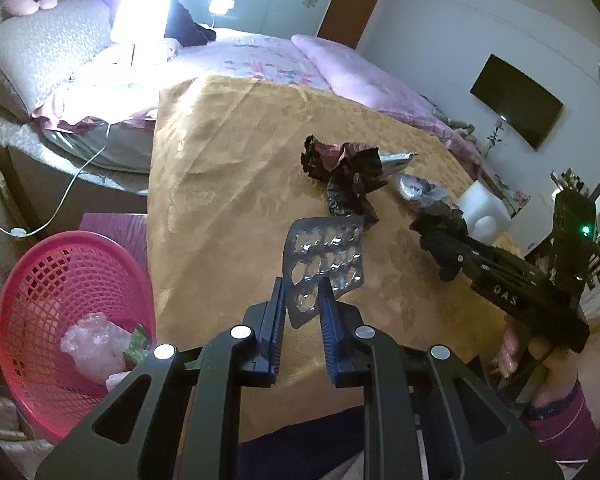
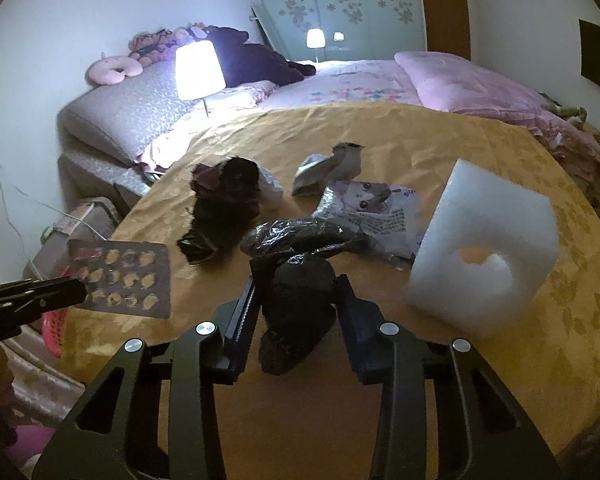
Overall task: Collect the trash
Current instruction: 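Grasp the black plastic bag with the right tool while left tool holds blister pack, then carry the blister pack and black bag over the pink basket with both tools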
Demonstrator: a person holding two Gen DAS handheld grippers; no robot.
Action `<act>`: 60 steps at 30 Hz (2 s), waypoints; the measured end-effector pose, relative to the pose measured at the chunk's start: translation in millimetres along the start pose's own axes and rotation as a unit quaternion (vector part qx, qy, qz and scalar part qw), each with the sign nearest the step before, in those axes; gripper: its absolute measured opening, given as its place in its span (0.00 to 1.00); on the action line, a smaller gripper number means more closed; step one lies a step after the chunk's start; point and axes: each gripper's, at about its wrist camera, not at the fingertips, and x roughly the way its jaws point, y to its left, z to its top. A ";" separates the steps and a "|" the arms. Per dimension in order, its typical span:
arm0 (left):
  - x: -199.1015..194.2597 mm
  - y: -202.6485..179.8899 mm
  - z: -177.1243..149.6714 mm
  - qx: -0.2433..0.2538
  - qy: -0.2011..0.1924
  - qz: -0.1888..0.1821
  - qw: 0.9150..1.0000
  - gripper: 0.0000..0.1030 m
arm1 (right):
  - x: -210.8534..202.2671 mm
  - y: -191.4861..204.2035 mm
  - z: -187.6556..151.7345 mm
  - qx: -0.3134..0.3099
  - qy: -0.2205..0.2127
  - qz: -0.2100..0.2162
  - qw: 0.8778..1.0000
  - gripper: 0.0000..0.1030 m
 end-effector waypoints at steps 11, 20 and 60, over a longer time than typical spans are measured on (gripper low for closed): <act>-16.3 7.8 -1.5 -0.007 -0.012 0.010 1.000 0.14 | -12.0 14.4 -1.3 -0.008 -0.005 0.025 1.000 0.37; -33.3 20.0 -1.9 -0.024 -0.028 0.013 0.999 0.11 | -15.3 22.5 -0.6 -0.016 -0.007 0.034 0.999 0.37; -98.2 114.7 -9.4 -0.148 -0.100 0.112 0.978 0.08 | 28.4 167.0 13.3 -0.138 0.049 0.152 0.977 0.37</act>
